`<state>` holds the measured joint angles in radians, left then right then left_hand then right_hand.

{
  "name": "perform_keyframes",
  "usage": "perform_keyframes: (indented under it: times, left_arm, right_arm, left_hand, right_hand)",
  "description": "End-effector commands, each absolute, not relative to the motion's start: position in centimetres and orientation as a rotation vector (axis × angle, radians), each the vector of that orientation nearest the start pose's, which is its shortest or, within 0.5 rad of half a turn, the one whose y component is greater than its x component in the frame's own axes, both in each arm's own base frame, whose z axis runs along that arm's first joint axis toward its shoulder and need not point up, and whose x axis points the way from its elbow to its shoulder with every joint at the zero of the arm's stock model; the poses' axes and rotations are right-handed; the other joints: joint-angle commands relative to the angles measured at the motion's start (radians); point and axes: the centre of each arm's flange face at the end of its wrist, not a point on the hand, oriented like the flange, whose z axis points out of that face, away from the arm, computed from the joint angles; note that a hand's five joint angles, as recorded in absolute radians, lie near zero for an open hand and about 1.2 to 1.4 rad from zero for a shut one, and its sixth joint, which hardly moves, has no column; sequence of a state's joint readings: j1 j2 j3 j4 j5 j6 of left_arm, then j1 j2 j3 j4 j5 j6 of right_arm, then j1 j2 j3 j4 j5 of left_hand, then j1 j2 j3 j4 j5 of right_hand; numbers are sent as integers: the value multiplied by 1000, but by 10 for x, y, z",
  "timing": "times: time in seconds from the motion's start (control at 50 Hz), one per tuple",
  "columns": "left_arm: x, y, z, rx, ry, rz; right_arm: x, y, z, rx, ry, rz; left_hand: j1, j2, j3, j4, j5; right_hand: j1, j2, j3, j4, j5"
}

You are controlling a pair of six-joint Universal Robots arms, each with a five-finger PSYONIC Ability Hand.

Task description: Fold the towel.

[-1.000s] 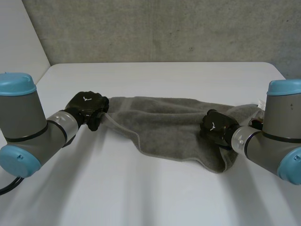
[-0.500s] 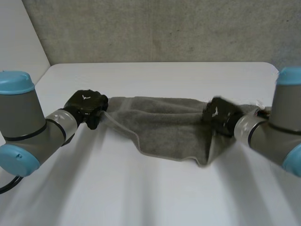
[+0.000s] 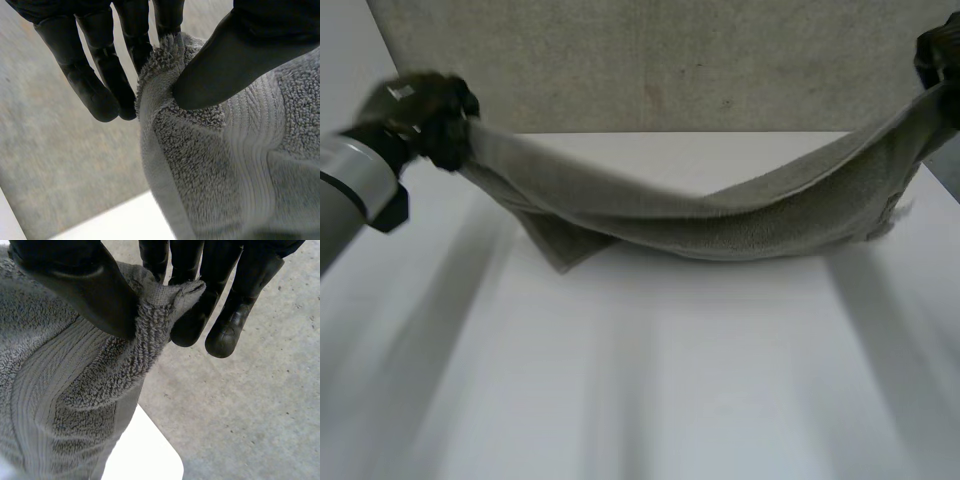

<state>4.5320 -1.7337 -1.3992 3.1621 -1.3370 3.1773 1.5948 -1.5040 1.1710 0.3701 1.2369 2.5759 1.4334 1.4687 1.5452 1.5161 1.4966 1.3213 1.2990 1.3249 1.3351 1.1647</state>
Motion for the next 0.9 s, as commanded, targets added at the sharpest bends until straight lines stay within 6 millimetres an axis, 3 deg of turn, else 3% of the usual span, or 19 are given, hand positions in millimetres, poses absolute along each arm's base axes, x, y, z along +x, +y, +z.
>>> perform_keyframes:
  times: [0.02,0.14,0.24,0.3,0.34,0.42,0.46,0.52,0.54,0.58,0.6,0.64,0.66,0.7,0.78,0.82,0.84,0.88,0.9]
  left_arm:
    - [-207,-296,346,494,2343,-2464]
    - [-210,-304,333,500,2438,-2366]
    - [-215,-335,282,531,2656,-2055]
    - [-217,-342,271,555,2688,-1988]
    - [-222,-359,254,605,2701,-1900]
    - [-224,-377,252,607,2650,-1903]
    - [-225,-386,256,597,2612,-1939]
    - [-233,-403,301,570,2413,-2196]
    - [-233,-403,301,570,2412,-2197]
    - [-249,-405,347,534,2179,-2513]
    - [-249,-405,347,534,2178,-2515]
    - [-249,-404,386,402,2028,-2808]
    - [-249,-404,386,402,2028,-2809]
    - [-226,-403,428,235,1871,-3038]
    - [-222,-406,428,202,1940,-3083]
    - [-227,-408,408,290,2077,-3000]
    - [-227,-408,408,290,2077,-2999]
    - [-229,-409,392,333,2171,-2920]
    - [-231,-408,376,380,2256,-2828]
  right_arm:
    - [164,-283,384,-1083,2242,-2095]
    - [167,-293,353,-1248,2369,-1892]
    - [176,-313,318,-1393,2492,-1743]
    - [176,-322,307,-1401,2532,-1709]
    - [179,-339,287,-1413,2593,-1648]
    - [186,-355,277,-1426,2592,-1664]
    - [192,-362,279,-1429,2559,-1725]
    - [216,-391,310,-1364,2322,-2146]
    - [217,-391,310,-1364,2320,-2148]
    - [232,-405,345,-1175,2035,-2542]
    - [232,-405,345,-1173,2033,-2544]
    - [229,-388,404,-897,1694,-2864]
    - [229,-388,405,-895,1692,-2865]
    - [219,-360,442,-803,1540,-2979]
    - [220,-365,423,-884,1664,-2862]
    - [224,-364,394,-1017,1840,-2642]
    - [224,-364,394,-1017,1841,-2641]
    - [227,-360,368,-1132,1979,-2464]
    - [227,-360,367,-1133,1979,-2464]
  left_hand:
    - [-37,-72,-149,-120,-275]
    - [-37,-72,-149,-120,-275]
    - [-37,-72,-149,-120,-275]
    - [-37,-72,-149,-120,-275]
    - [-37,-72,-149,-120,-275]
    - [-37,-72,-149,-120,-275]
    - [-37,-72,-149,-120,-275]
    - [-37,-72,-149,-120,-275]
    - [-37,-72,-149,-120,-275]
    - [-37,-72,-149,-120,-275]
    - [-37,-72,-149,-120,-275]
    - [-37,-72,-149,-120,-275]
    - [-37,-72,-149,-120,-275]
    - [-37,-72,-149,-120,-275]
    - [-37,-72,-149,-120,-275]
    - [-37,-72,-149,-120,-275]
    - [-37,-72,-149,-120,-275]
    - [-37,-72,-149,-120,-275]
    - [-37,-72,-149,-120,-275]
  right_hand:
    - [75,97,71,61,57]
    - [75,97,71,61,57]
    - [75,97,71,61,57]
    - [75,97,71,61,57]
    - [75,97,71,61,57]
    - [75,97,71,61,57]
    - [75,97,71,61,57]
    - [75,97,71,61,57]
    - [75,97,71,61,57]
    - [75,97,71,61,57]
    - [75,97,71,61,57]
    - [75,97,71,61,57]
    - [75,97,71,61,57]
    - [75,97,71,61,57]
    - [75,97,71,61,57]
    - [75,97,71,61,57]
    - [75,97,71,61,57]
    - [75,97,71,61,57]
    - [75,97,71,61,57]
